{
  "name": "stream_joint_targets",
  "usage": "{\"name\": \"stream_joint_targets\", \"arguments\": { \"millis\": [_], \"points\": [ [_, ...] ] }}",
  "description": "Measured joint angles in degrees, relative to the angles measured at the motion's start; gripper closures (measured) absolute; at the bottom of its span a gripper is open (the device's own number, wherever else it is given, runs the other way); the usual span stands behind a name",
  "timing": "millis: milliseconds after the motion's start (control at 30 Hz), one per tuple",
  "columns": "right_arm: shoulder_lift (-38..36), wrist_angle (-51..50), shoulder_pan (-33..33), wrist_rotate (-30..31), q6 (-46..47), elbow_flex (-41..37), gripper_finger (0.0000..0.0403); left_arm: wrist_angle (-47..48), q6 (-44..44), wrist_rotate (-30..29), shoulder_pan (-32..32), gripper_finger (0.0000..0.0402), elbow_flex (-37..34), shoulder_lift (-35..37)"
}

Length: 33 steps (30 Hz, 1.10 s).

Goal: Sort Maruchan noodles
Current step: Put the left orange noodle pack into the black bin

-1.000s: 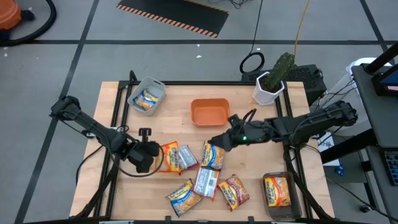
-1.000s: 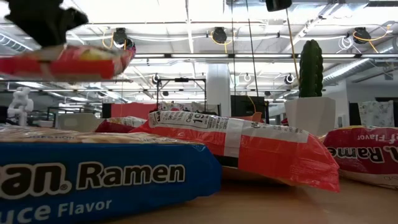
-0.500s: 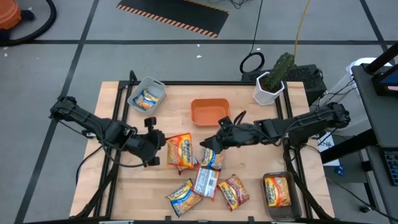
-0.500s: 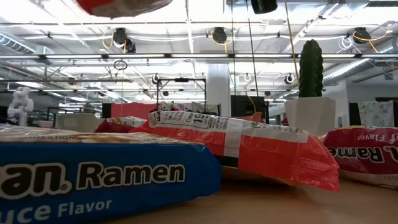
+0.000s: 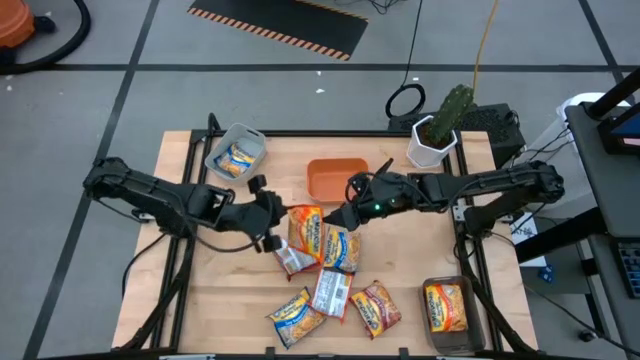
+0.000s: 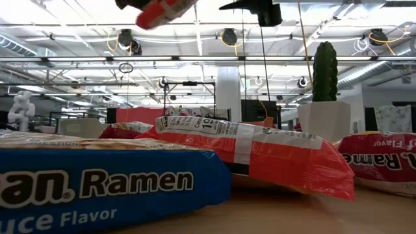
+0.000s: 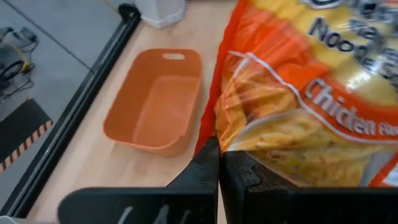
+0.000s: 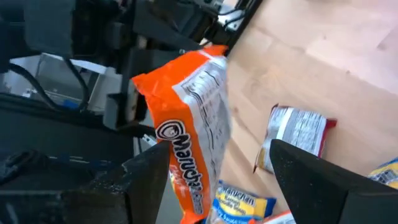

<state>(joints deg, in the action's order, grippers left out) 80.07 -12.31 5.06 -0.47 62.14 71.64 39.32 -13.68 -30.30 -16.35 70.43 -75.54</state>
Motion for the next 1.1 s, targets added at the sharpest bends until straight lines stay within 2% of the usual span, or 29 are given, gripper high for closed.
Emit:
{"name": "stream_joint_targets", "arguments": {
  "millis": [167,667,933,1100],
  "points": [
    [0.0,0.0,-2.7,-3.8,-4.2,0.0,0.0133,-3.2,-0.3,-0.1,3.8,0.0401,0.0,-1.8],
    [0.1,-3.5,-14.9,-17.6,-16.8,0.0,0.0134,-3.3,-1.8,2.2,13.5,0.0402,0.0,-3.3],
    [0.1,-3.5,-16.9,-16.1,-23.0,0.0,0.0134,-5.8,-1.2,4.9,15.7,0.0402,0.0,-3.3],
    [0.1,-3.8,-16.2,-14.2,-22.6,0.0,0.0134,-6.3,-1.0,5.0,16.7,0.0402,0.0,-3.2]
  ]
}}
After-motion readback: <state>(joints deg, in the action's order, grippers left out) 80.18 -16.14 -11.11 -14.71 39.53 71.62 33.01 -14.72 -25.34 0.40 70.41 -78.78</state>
